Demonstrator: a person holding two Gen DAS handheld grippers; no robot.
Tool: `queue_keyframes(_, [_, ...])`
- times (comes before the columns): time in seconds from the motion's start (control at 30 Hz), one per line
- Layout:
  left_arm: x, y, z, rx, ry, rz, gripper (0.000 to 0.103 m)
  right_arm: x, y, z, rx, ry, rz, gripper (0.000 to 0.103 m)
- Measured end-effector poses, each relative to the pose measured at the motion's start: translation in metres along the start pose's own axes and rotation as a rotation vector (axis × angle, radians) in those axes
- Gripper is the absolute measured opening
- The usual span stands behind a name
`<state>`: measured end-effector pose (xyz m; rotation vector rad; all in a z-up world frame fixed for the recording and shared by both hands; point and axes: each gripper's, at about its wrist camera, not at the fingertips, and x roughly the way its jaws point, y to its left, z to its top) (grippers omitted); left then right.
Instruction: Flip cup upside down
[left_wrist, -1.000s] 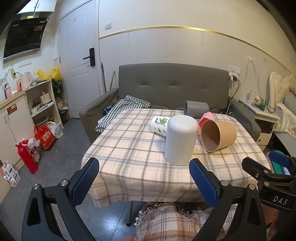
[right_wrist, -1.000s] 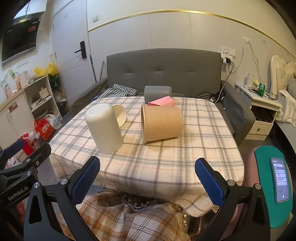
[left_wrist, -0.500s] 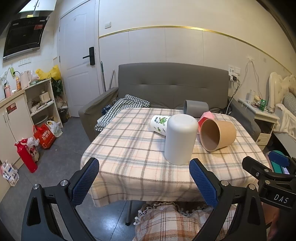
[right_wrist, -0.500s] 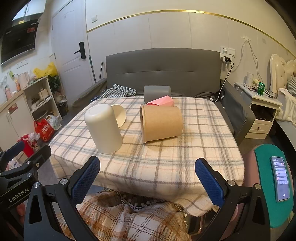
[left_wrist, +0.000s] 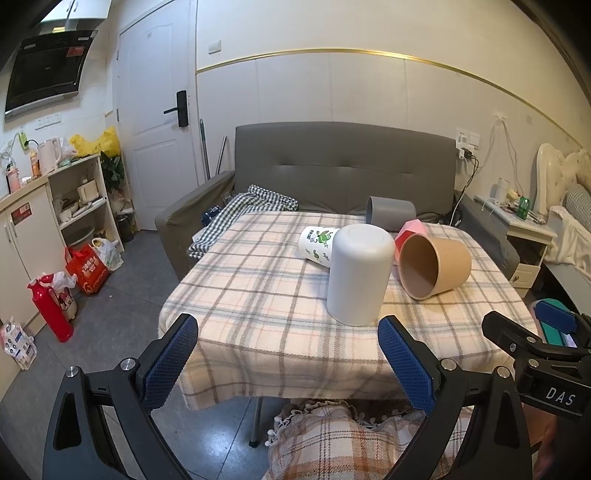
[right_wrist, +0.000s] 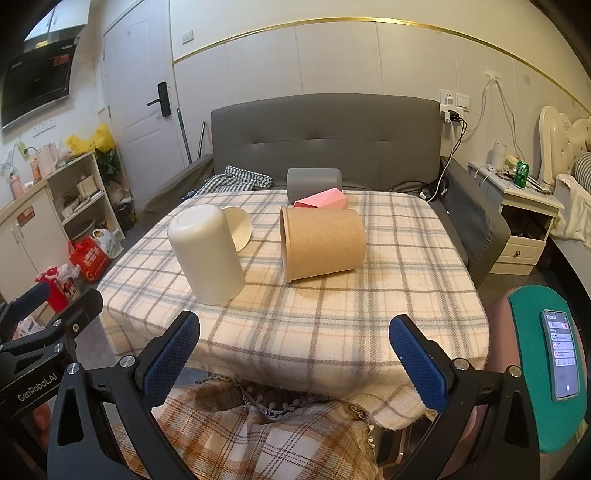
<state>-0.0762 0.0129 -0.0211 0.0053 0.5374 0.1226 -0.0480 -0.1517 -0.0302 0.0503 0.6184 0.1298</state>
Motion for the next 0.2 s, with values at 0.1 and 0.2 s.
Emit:
queue_keyframes(0.1, [-0.0006,-0.0001,0.0001,-0.001,-0.003,0.003,0.101,0.0006,0.0002,-0.0013,0.001,0.001,-0.001,0.103])
queue_keyframes(0.2, [0.0006,-0.0014,-0.0002,0.001,-0.005,0.0,0.101,0.0008,0.0001,-0.0028,0.002,0.002,0.0,0.103])
